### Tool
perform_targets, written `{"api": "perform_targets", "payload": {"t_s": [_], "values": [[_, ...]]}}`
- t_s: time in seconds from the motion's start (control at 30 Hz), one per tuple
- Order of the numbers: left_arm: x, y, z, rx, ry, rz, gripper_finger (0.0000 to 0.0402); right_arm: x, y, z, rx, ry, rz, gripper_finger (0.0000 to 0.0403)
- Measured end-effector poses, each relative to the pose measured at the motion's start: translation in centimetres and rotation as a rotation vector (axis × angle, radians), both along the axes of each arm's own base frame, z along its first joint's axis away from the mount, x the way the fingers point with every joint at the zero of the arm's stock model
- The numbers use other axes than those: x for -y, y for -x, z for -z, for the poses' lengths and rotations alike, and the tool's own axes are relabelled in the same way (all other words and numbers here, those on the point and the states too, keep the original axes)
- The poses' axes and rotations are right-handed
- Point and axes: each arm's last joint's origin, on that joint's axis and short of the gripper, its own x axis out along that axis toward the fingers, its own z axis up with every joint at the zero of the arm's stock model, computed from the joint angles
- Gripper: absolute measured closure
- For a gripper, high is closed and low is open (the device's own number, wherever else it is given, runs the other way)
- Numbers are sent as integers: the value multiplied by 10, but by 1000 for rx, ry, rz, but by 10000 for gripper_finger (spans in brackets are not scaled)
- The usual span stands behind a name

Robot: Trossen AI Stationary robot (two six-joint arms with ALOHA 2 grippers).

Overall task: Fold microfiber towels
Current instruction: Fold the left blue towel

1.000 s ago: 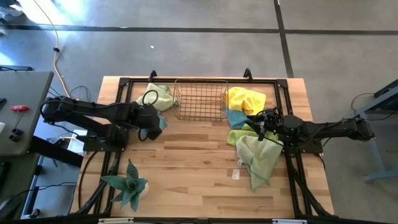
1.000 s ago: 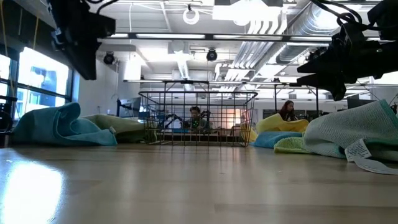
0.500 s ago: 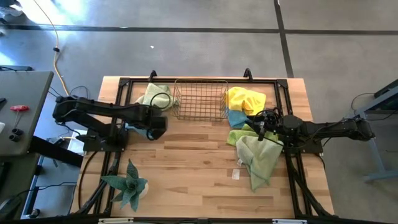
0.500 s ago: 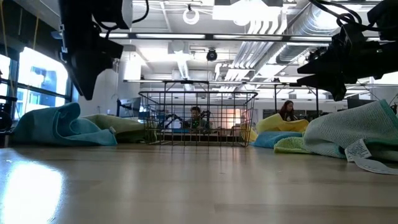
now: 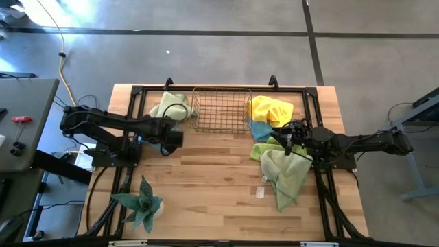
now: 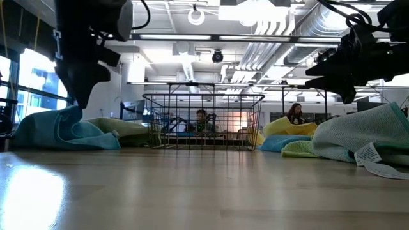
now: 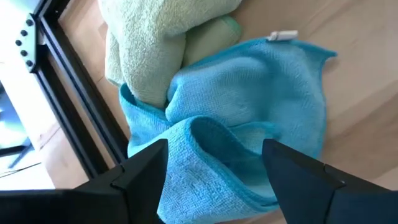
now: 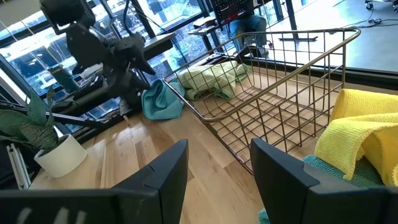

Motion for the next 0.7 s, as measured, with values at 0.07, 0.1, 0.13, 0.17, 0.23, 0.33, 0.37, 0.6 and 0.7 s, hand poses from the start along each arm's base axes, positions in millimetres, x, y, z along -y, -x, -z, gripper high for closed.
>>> {"api": "perform_targets", "payload": {"t_s": [0.07, 0.1, 0.13, 0.17, 0.23, 0.33, 0.37, 0.6, 0.7], "values": [[2, 3, 3, -21, -17, -7, 152, 0, 0, 0, 0, 0, 0, 236], [2, 5, 5, -26, -24, -17, 155, 0, 0, 0, 0, 0, 0, 236], [3, 6, 7, -29, -30, -28, 158, 0, 0, 0, 0, 0, 0, 236], [3, 8, 9, -31, -33, -40, 162, 0, 0, 0, 0, 0, 0, 236], [4, 10, 11, -36, -39, -58, 170, 0, 0, 0, 0, 0, 0, 236], [6, 14, 14, -55, -46, -82, 185, 0, 0, 0, 0, 0, 0, 236], [6, 16, 14, -65, -51, -91, 190, 0, 0, 0, 0, 0, 0, 236], [9, 21, 18, -79, -78, -123, 238, 0, 0, 0, 0, 0, 0, 236], [9, 20, 18, -74, -70, -116, 272, 0, 0, 0, 0, 0, 0, 236]]}}
